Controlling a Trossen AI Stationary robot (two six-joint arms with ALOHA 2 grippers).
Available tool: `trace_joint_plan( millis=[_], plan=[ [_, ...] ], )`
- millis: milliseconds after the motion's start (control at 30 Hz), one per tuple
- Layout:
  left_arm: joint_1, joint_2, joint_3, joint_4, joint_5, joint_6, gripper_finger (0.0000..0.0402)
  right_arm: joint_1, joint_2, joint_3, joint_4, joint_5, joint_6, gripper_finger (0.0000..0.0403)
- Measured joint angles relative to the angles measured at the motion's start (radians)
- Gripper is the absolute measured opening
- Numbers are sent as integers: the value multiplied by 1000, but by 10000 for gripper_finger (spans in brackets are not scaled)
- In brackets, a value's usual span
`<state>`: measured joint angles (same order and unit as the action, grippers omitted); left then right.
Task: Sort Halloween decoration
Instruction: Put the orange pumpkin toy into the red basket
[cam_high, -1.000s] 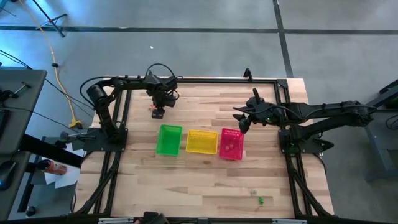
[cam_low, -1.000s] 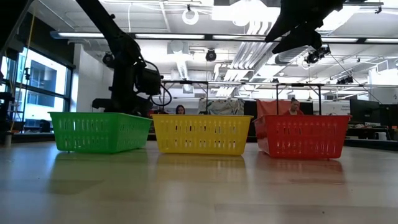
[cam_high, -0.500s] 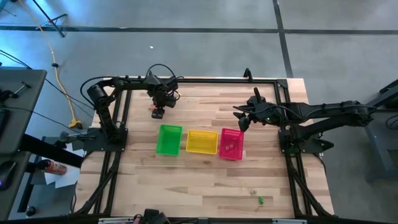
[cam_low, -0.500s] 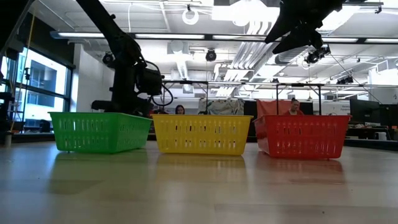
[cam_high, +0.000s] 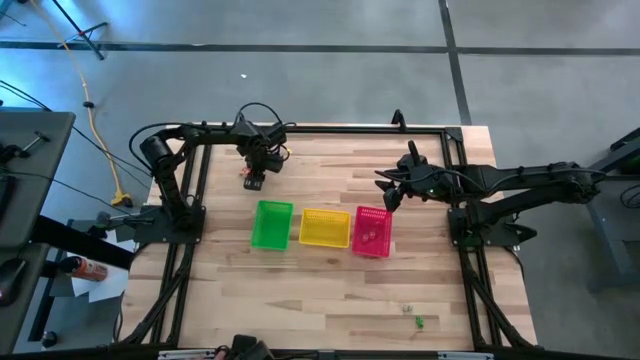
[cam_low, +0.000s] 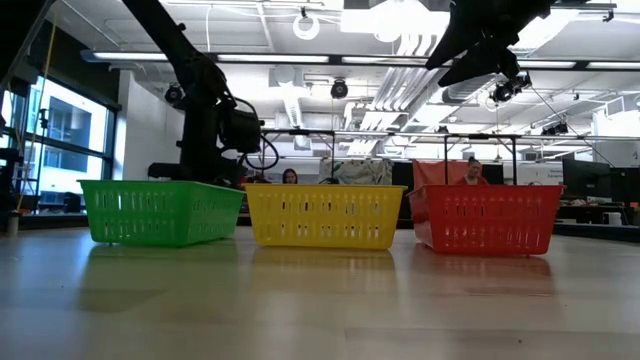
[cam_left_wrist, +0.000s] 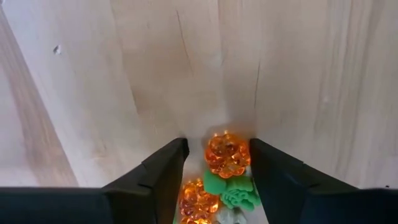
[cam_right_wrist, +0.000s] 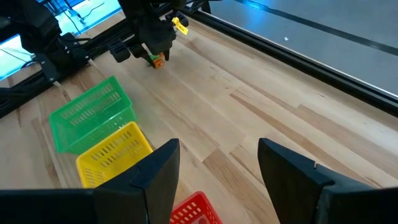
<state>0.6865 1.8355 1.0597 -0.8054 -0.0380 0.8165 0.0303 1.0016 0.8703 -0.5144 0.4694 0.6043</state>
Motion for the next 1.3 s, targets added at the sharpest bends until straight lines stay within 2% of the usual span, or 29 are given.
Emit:
trace_joint_plan(
  millis=[833, 1300],
  plan=[
    [1, 1, 1, 11, -3, -3, 86, 0, 0, 0, 0, -1, 1, 212],
    [2, -29, 11, 6, -13, -22, 82, 0, 0, 0, 0, 4, -2, 212]
  ],
)
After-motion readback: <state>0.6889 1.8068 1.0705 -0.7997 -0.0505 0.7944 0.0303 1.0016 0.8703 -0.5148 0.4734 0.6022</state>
